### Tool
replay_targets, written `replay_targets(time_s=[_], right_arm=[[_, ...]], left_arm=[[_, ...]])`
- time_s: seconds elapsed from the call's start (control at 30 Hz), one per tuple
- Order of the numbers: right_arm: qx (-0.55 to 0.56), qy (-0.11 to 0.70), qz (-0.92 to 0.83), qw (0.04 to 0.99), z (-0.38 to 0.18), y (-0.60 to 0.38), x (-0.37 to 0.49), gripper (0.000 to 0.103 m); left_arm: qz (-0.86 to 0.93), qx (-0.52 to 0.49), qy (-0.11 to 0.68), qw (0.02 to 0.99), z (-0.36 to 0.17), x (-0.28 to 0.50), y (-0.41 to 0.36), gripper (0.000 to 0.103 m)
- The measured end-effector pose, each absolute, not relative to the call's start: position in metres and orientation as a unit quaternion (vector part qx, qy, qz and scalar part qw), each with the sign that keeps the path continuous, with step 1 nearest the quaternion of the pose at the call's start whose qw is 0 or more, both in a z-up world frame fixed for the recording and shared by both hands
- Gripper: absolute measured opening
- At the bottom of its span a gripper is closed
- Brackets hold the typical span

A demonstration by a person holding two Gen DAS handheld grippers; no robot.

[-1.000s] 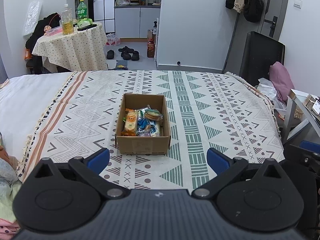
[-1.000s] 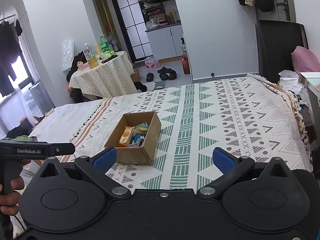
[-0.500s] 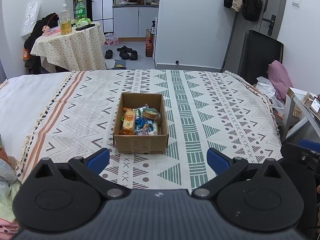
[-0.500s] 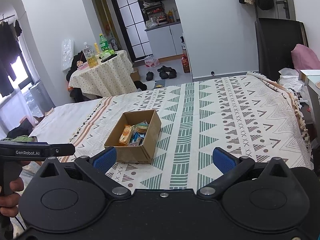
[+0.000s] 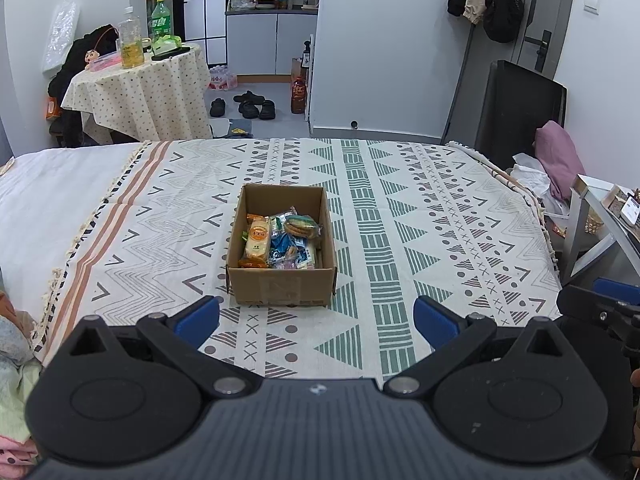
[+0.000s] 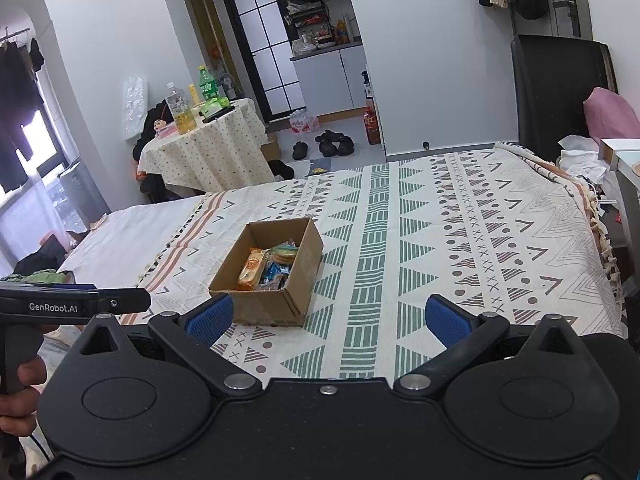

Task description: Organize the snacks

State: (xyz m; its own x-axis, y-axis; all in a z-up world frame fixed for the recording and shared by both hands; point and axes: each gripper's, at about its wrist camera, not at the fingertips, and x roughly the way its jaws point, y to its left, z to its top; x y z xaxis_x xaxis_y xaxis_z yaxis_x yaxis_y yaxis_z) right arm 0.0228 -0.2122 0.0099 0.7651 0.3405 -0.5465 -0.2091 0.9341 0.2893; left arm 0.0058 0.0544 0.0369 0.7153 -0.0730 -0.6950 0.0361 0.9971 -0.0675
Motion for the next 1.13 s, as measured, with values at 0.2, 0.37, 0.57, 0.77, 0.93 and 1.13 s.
replay_targets(time_s=[0.2,0.37,0.57,0.77,0.93,1.13], right_arm=[[0.106,0.309,0.147,0.934,0.0101,-0.2117,0.0227,0.103],[0.105,0.309,0.147,0.934,0.0103,-0.2112,0.0224,0.103],[0.106,0.308,0.148,0.934,0.0101,-0.2113,0.0225,0.103],[0.105,0.310,0.147,0.934,0.0110,-0.2094,0.0216,0.103],[0.104,0.312,0.147,0.933,0.0117,-0.2078,0.0217,0.103],[0.104,0.312,0.147,0.933,0.0114,-0.2079,0.0217,0.103]], left_arm=[[-0.030,-0.025,0.376,0.926,0.0365,0.0046,0.0541,0.103],[-0.030,-0.025,0.376,0.926,0.0366,0.0048,0.0547,0.103],[-0.031,-0.025,0.376,0.926,0.0365,0.0047,0.0544,0.103],[-0.034,-0.022,0.377,0.925,0.0360,0.0024,0.0554,0.103],[-0.032,-0.024,0.380,0.924,0.0349,0.0030,0.0566,0.103],[-0.036,-0.030,0.378,0.925,0.0316,0.0046,0.0569,0.103]])
